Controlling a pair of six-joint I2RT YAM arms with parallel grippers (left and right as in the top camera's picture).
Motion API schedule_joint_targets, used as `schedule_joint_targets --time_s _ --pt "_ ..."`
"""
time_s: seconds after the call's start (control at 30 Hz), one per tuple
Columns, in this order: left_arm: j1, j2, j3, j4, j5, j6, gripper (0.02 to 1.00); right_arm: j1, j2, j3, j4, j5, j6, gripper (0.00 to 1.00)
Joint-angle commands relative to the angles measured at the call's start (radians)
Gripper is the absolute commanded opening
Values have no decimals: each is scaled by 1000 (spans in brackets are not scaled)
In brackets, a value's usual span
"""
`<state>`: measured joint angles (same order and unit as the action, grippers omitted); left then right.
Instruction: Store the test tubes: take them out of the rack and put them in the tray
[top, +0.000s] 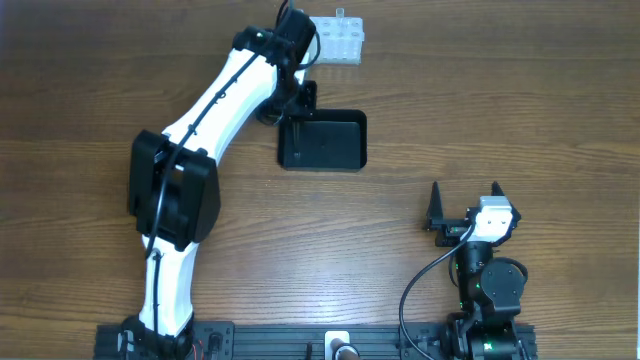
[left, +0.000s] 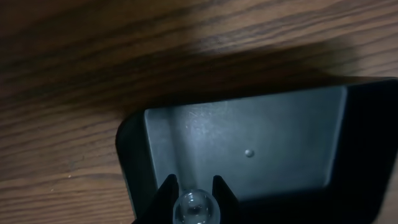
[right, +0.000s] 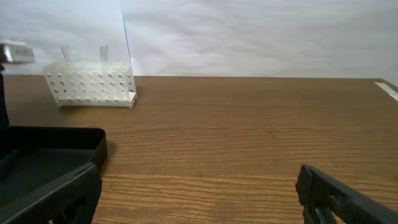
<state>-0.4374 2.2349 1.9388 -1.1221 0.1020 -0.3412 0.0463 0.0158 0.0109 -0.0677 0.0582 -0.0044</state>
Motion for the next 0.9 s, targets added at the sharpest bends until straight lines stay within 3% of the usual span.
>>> schedule_joint_targets --time_s 0.03,0.63,0.67,0.73,0.83,0.9 --pt "4 49 12 -1 11 -11 40 -6 -11 -5 -4 -6 -4 991" --pt "5 135 12 16 29 -11 40 -6 -11 -5 -4 -6 -4 993" --pt "5 138 12 19 29 -11 64 -6 -10 -5 -4 -6 -4 993" --pt "5 142 12 29 29 -11 220 -6 -11 -5 -4 -6 -4 993" --pt "5 141 12 41 29 -12 373 -6 -11 -5 -4 -6 -4 991" --pt "5 140 22 34 33 -12 435 -6 -11 -5 -4 -6 -4 989"
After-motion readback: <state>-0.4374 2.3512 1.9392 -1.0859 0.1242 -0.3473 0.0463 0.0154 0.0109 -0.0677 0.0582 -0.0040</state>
